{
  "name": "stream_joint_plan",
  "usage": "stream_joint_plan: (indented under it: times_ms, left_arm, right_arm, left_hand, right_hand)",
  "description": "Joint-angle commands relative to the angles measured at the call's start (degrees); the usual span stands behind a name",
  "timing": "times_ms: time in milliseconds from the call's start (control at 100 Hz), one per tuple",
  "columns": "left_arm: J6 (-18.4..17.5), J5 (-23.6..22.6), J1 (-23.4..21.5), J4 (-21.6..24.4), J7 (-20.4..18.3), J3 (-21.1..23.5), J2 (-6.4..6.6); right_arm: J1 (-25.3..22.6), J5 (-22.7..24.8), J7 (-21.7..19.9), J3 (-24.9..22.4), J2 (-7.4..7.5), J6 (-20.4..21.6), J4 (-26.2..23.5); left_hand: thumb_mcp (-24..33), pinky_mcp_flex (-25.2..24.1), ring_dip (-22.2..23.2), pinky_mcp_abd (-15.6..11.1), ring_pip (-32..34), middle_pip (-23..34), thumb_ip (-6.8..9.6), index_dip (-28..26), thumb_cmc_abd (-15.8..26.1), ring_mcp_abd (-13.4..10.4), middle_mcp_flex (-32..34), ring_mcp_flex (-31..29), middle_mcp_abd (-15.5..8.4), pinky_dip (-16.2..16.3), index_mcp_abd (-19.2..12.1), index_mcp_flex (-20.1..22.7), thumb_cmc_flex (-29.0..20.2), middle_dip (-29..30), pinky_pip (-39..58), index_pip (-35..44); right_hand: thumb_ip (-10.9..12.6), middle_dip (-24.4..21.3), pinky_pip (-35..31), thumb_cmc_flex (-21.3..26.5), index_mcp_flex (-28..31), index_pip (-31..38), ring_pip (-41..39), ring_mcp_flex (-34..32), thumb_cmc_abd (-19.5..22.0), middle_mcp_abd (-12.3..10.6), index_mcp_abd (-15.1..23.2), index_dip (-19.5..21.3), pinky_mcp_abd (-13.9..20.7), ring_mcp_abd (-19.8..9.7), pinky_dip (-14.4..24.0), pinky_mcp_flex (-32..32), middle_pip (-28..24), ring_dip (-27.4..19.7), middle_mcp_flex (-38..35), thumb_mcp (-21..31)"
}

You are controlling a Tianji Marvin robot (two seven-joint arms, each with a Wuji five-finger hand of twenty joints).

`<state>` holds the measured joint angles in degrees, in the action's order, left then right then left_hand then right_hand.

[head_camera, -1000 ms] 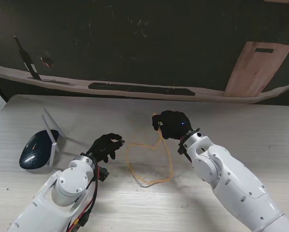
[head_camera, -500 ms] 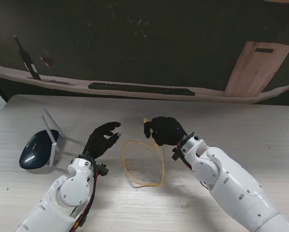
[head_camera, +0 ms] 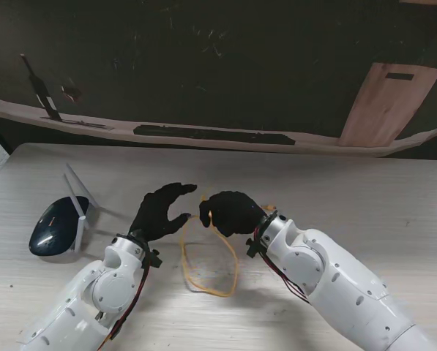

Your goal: Untangle the Ethernet cable and plug it into the router

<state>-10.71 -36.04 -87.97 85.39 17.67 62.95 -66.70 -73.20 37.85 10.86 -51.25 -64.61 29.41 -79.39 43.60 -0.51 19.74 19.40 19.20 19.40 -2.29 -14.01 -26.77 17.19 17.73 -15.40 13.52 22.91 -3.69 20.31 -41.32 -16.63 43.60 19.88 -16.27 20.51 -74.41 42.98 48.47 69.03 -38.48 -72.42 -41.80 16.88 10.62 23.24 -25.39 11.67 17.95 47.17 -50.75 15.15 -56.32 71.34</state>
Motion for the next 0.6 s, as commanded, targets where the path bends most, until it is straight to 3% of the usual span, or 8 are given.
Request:
stream_joint_plan:
  times_ms: [0,320,530,590]
  left_arm:
    - [-0.2,1.0,0.2,0.5,-1.7,-0.3,0.52]
    - [-3.7,1.4,1.3,-0.8,-1.9,-1.3,0.54]
    - [-4.4,2.3,1.9,-1.3,-1.7,-2.3,0.3]
    - [-4.3,2.8,2.0,-1.5,-1.4,-2.6,0.09]
  right_arm:
    - [-0.1,-0.3,-1.1,0.5,-0.55,0.8,-0.6]
    - [0.6,-1.7,-1.9,1.7,-0.73,1.6,-0.5]
    - [1.0,-2.4,-2.0,2.2,-0.9,1.8,-0.2]
    - [1.0,-2.5,-2.0,2.3,-0.94,1.7,-0.1]
  left_hand:
    - [2.0,-1.4,-0.8,-2.6,-1.2,-0.9,-0.96,0.4,-1.3,-4.1,-2.1,1.9,-2.2,-1.7,-2.3,-0.9,1.0,1.2,-1.8,-0.5]
    - [3.2,1.2,-1.3,-2.5,0.7,1.7,-1.55,-3.7,-1.1,-3.7,7.6,-2.7,-5.6,-1.5,-2.2,6.4,-2.4,-0.2,-1.3,7.6]
    - [1.0,3.3,-1.6,0.3,2.5,3.6,-1.91,-6.4,1.5,-4.0,15.7,-7.7,-5.6,-0.2,-0.1,11.8,-3.6,-1.4,1.0,12.5]
    - [-5.3,4.2,-1.3,1.9,3.9,4.8,-4.71,-6.7,2.1,-3.4,19.6,-10.6,-5.6,0.8,0.5,14.0,-8.6,-2.2,2.8,15.1]
  right_hand:
    - [-0.8,-0.2,0.9,-0.8,-0.8,3.2,0.7,-0.1,1.3,-1.4,1.0,0.0,-1.8,0.3,-0.6,-0.9,0.5,-0.3,0.7,1.1]
    - [-0.8,0.0,0.8,-1.0,-1.1,3.4,0.7,-0.5,1.3,-1.4,0.9,-0.2,-1.4,0.2,-0.4,-1.2,0.4,0.2,0.6,1.2]
    - [-0.9,0.0,0.8,-1.0,-1.3,3.6,0.8,-0.4,1.3,-1.5,0.8,-0.3,-1.4,0.2,-0.4,-1.2,0.4,0.3,0.7,1.3]
    - [-0.9,0.0,0.8,-1.0,-1.4,3.6,0.8,-0.5,1.3,-1.6,0.8,-0.3,-1.4,0.1,-0.4,-1.2,0.3,0.4,0.7,1.3]
